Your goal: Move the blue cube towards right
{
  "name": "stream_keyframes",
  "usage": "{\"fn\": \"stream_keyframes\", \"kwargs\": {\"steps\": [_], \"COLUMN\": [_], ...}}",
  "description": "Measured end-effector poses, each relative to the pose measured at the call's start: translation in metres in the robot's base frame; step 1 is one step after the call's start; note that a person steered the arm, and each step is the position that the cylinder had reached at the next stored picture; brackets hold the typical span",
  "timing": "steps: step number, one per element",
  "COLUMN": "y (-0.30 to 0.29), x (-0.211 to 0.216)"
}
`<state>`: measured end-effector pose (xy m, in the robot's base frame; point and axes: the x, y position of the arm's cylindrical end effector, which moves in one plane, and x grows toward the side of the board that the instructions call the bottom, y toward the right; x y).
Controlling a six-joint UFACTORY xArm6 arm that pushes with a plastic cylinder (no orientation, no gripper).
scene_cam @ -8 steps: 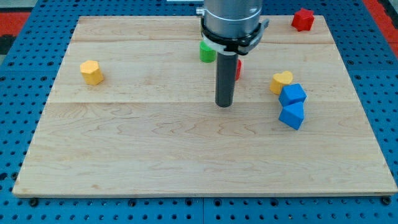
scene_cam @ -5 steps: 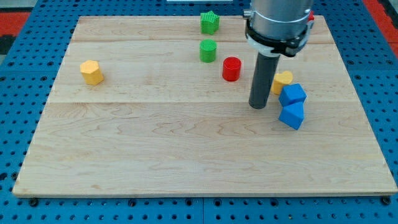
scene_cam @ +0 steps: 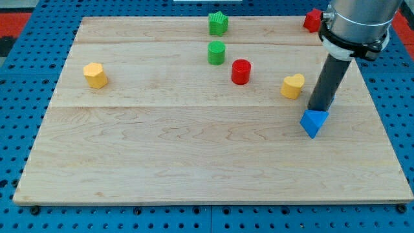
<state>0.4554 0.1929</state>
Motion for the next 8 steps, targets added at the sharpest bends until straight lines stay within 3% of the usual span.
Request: {"fn": "stream_keyframes", "kwargs": {"steps": [8], "y": [0.037], "x": [-0.048]}}
